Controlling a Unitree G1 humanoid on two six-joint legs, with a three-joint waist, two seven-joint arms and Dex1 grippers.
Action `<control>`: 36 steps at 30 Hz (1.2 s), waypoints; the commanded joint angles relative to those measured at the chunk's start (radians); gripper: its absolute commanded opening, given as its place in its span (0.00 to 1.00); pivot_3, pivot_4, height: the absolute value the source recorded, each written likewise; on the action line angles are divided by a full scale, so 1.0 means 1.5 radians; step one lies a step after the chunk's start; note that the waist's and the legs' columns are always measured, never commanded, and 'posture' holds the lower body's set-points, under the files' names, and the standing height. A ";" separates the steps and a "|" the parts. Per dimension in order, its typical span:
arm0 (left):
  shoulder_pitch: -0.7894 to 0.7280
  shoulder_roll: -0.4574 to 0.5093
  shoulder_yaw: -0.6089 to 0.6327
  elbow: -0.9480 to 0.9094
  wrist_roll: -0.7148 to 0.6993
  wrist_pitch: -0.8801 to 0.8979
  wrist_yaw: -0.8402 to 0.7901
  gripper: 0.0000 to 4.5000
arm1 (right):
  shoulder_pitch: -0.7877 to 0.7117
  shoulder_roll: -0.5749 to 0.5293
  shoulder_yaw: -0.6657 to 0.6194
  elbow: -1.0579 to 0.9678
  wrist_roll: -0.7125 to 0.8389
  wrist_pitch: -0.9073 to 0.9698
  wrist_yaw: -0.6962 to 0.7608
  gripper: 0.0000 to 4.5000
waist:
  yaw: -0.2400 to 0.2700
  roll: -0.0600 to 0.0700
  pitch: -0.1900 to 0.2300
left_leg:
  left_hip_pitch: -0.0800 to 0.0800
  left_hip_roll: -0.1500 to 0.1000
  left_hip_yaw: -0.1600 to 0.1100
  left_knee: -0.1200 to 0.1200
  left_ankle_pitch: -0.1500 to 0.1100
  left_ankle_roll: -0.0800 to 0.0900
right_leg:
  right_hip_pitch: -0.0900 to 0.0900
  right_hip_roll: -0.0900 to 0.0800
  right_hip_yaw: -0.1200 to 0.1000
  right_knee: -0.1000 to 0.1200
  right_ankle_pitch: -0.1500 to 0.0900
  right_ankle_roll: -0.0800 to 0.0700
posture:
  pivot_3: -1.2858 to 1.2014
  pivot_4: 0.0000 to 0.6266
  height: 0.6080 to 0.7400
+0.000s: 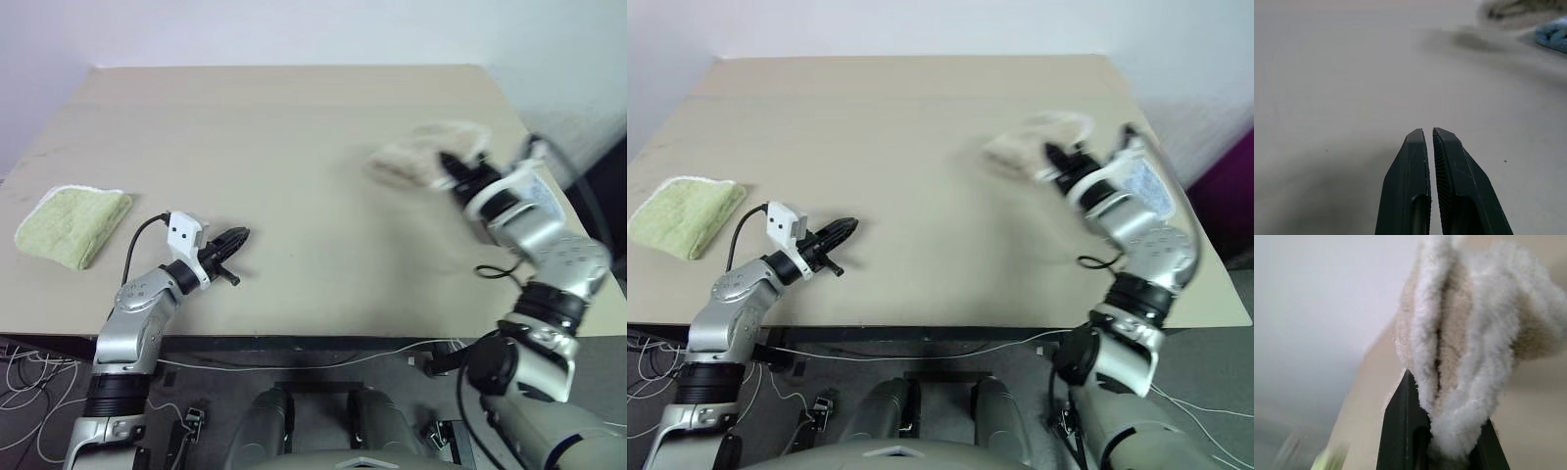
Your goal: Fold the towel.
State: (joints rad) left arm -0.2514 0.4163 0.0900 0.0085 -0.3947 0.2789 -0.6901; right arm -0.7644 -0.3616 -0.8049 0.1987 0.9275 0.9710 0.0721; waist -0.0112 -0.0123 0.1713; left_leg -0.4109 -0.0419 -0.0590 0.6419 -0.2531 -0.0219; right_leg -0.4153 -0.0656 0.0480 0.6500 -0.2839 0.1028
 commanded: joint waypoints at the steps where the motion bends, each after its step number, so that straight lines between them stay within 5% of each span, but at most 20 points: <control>1: -0.029 -0.012 -0.018 0.010 0.007 -0.016 -0.014 0.06 | -0.015 -0.036 -0.042 0.000 0.020 -0.051 -0.040 0.01 | -0.003 0.000 0.000 | 0.000 0.000 0.000 0.000 0.000 0.000 | 0.000 0.000 0.000 0.000 0.000 0.000 | 0.52 0.24 1.00; 17: -0.058 -0.043 -0.050 0.041 0.020 -0.028 -0.032 0.06 | 0.110 0.006 -0.082 -0.042 0.077 -0.057 -0.256 0.01 | -0.003 0.000 0.000 | 0.000 0.001 0.002 0.001 0.000 0.000 | 0.001 0.002 0.001 0.001 0.000 0.000 | 0.52 0.24 1.00; 31: -0.055 -0.047 -0.051 0.041 0.021 -0.024 -0.035 0.06 | 0.121 -0.012 -0.049 -0.082 0.080 -0.162 -0.235 1.00 | -0.002 0.000 0.000 | 0.001 0.001 0.001 0.001 0.000 0.000 | 0.001 0.002 0.001 0.001 0.000 0.000 | 0.52 0.24 1.00; 36: -0.067 -0.046 -0.052 0.055 0.022 -0.025 -0.042 0.06 | 0.138 -0.063 0.017 -0.099 -0.042 -0.260 -0.201 1.00 | -0.002 0.001 0.000 | 0.001 0.001 0.001 0.001 0.000 0.000 | 0.001 0.002 0.001 0.001 0.000 0.000 | 0.52 0.24 1.00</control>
State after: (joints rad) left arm -0.3314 0.3470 0.0126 0.0983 -0.3605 0.2539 -0.7438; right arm -0.5504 -0.4219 -0.7976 0.1109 0.9116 0.6393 -0.2577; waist -0.0139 -0.0115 0.1713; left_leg -0.4100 -0.0405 -0.0569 0.6440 -0.2531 -0.0212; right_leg -0.4136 -0.0624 0.0489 0.6509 -0.2839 0.1031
